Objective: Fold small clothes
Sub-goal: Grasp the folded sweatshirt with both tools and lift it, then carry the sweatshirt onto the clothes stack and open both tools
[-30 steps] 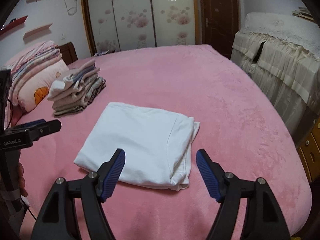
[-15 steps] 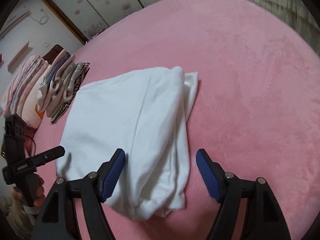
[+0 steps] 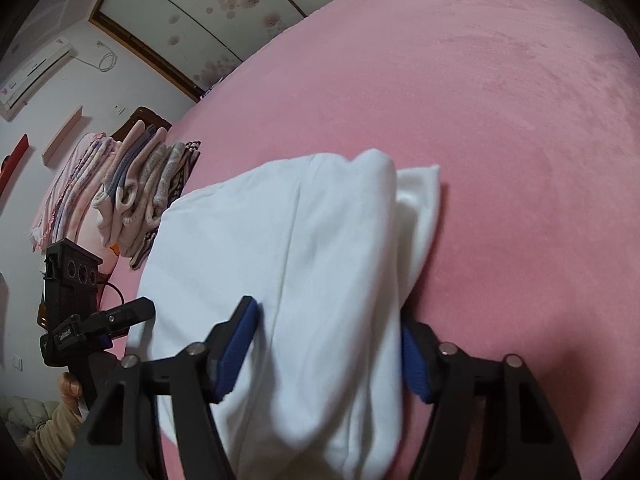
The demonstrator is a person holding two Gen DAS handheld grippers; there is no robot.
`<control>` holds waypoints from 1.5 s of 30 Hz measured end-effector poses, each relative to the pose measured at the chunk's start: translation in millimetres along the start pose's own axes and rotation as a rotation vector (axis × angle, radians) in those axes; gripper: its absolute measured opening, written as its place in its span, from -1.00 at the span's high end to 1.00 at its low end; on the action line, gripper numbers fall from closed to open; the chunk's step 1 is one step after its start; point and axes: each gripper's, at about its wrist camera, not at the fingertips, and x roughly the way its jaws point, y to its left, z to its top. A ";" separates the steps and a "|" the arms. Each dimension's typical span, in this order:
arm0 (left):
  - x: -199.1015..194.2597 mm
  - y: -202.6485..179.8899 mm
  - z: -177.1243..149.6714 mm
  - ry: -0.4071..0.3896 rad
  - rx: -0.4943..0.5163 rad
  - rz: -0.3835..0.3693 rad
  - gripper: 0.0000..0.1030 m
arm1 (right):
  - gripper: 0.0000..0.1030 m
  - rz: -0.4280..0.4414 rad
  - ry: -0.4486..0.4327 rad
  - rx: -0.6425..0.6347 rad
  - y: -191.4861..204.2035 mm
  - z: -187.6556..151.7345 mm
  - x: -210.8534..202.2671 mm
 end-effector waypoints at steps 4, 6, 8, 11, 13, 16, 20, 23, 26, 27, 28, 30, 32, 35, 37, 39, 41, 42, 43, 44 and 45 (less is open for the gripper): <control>-3.4 6.3 5.4 -0.036 -0.054 -0.038 -0.46 | 0.35 0.035 -0.005 0.010 0.9 -1.0 1.0; -6.9 9.2 2.9 -0.060 -0.076 -0.018 -0.22 | 0.50 0.030 -0.017 0.008 4.0 -2.3 -0.4; -9.3 7.6 1.0 -0.077 -0.087 -0.005 0.06 | 0.60 -0.004 -0.037 -0.020 14.2 -5.0 -5.5; -19.2 -0.1 -4.5 -0.096 -0.066 0.028 0.32 | 0.63 -0.067 -0.067 -0.075 33.9 -6.5 -13.3; -28.0 -11.6 -6.7 -0.110 -0.033 0.051 0.41 | 0.64 -0.093 -0.085 -0.102 45.1 -7.4 -22.7; -47.6 -28.0 -10.8 -0.126 -0.001 0.069 0.44 | 0.65 -0.116 -0.109 -0.146 67.4 -9.0 -39.8; -88.5 -43.1 -11.0 -0.148 0.033 0.063 0.44 | 0.65 -0.140 -0.131 -0.209 106.4 -10.3 -64.8; -130.0 -46.8 -3.5 -0.174 0.048 0.058 0.44 | 0.65 -0.107 -0.148 -0.219 136.3 -2.3 -81.1; -183.0 -47.8 15.1 -0.215 0.077 0.076 0.44 | 0.65 -0.051 -0.167 -0.234 172.2 13.8 -91.4; -205.6 -46.9 23.8 -0.238 0.091 0.090 0.44 | 0.65 -0.028 -0.174 -0.242 187.6 21.2 -93.7; -228.3 -45.4 33.7 -0.261 0.106 0.109 0.44 | 0.65 -0.001 -0.185 -0.254 206.7 30.7 -95.3; -265.9 -41.3 53.6 -0.298 0.121 0.141 0.44 | 0.65 0.039 -0.204 -0.282 241.5 47.9 -94.3; -303.1 -32.4 76.5 -0.331 0.129 0.176 0.44 | 0.65 0.091 -0.221 -0.309 283.7 72.9 -86.3; -356.4 -15.2 123.9 -0.386 0.154 0.250 0.43 | 0.65 0.141 -0.234 -0.342 338.7 109.5 -64.1; -379.7 3.3 156.7 -0.406 0.150 0.279 0.43 | 0.65 0.164 -0.240 -0.348 369.0 131.5 -46.5; -393.7 24.0 187.6 -0.417 0.141 0.308 0.42 | 0.65 0.172 -0.244 -0.347 397.8 153.9 -22.4; -401.7 50.7 219.6 -0.432 0.130 0.333 0.42 | 0.65 0.169 -0.253 -0.349 427.0 176.3 10.3; -401.9 62.2 231.2 -0.435 0.125 0.341 0.42 | 0.65 0.169 -0.252 -0.343 433.6 182.0 21.7; -397.7 71.3 243.9 -0.437 0.123 0.353 0.41 | 0.65 0.177 -0.245 -0.335 441.4 190.4 39.4; -393.8 85.9 255.3 -0.438 0.115 0.363 0.41 | 0.65 0.167 -0.243 -0.328 447.8 197.8 58.2; -387.0 103.1 267.5 -0.431 0.104 0.365 0.41 | 0.65 0.164 -0.236 -0.316 451.0 202.2 73.3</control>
